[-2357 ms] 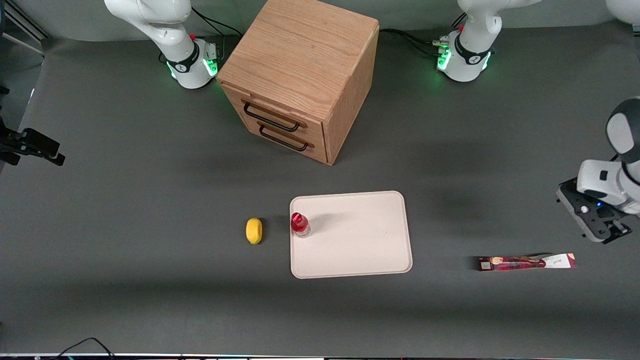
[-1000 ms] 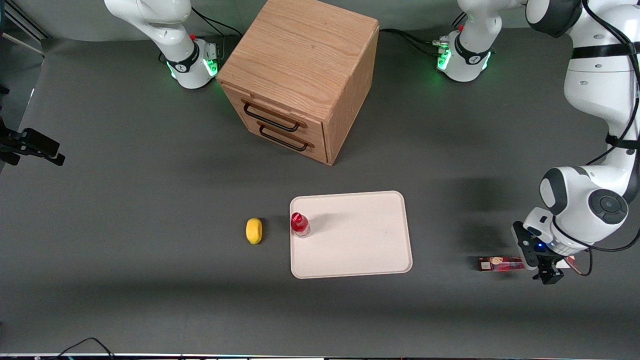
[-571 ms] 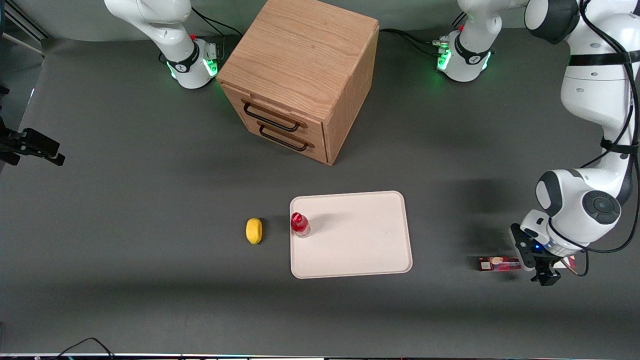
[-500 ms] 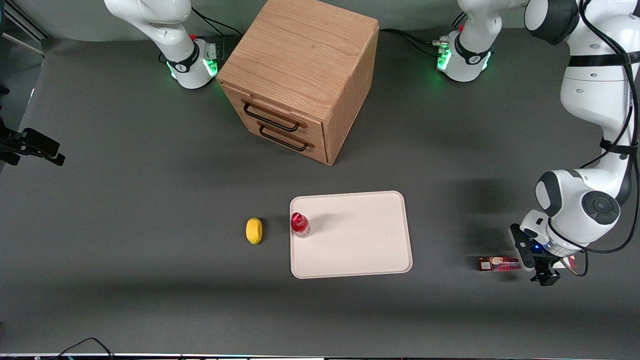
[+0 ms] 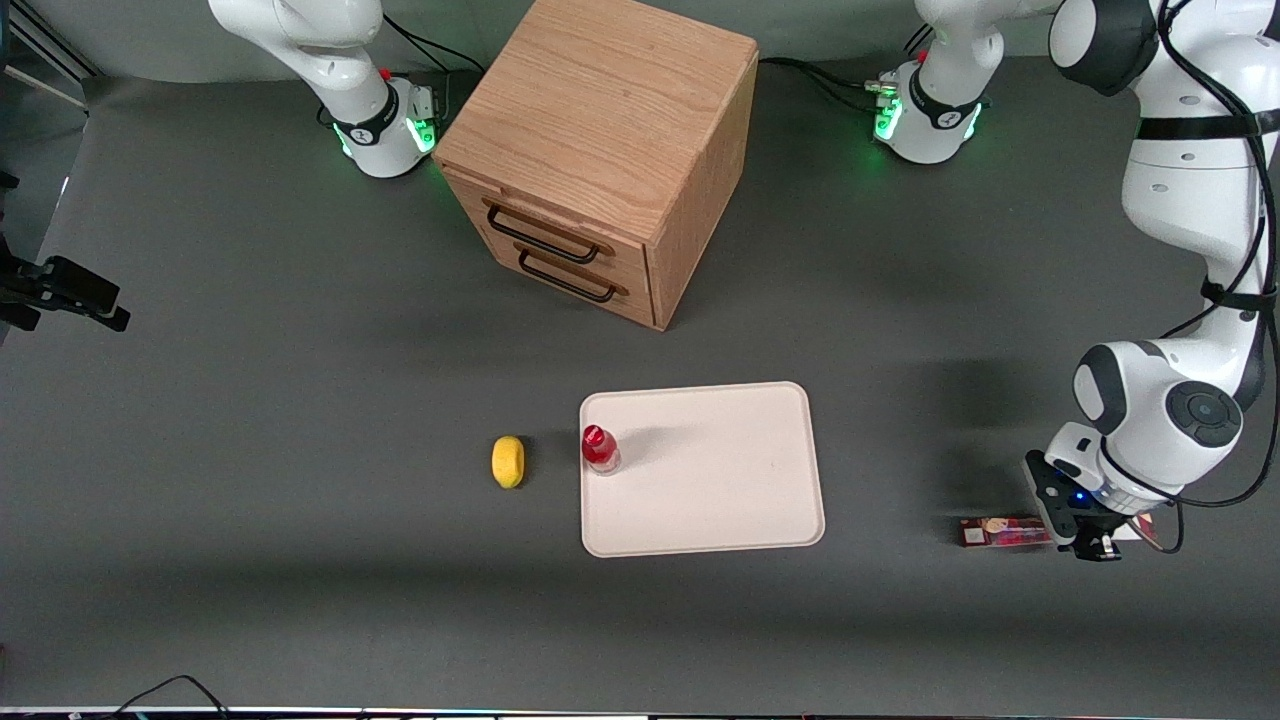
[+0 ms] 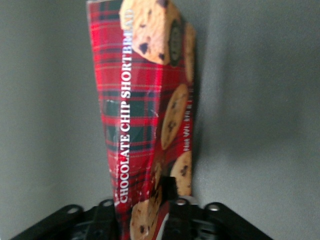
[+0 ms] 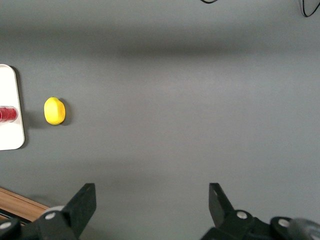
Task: Place red cookie box on tray
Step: 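Lift the box upright with the left gripper and carry it toward the tray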
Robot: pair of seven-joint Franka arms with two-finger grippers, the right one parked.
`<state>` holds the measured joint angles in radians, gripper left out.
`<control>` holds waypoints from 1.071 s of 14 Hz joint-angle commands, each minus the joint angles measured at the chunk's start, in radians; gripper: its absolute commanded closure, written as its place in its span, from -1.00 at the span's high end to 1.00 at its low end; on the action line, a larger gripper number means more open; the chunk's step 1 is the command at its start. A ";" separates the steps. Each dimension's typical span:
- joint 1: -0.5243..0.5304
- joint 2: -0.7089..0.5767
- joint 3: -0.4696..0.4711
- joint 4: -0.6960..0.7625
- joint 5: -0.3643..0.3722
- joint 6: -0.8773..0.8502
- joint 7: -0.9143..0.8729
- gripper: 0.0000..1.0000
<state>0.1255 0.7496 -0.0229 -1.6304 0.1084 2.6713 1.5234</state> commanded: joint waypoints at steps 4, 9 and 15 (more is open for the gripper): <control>0.000 -0.022 0.005 0.020 -0.006 -0.024 -0.035 -1.00; -0.015 -0.169 -0.003 0.021 -0.065 -0.305 -0.220 -1.00; -0.087 -0.312 -0.066 0.145 -0.064 -0.745 -0.717 -1.00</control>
<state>0.0750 0.4693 -0.0845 -1.5333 0.0502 2.0409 0.9629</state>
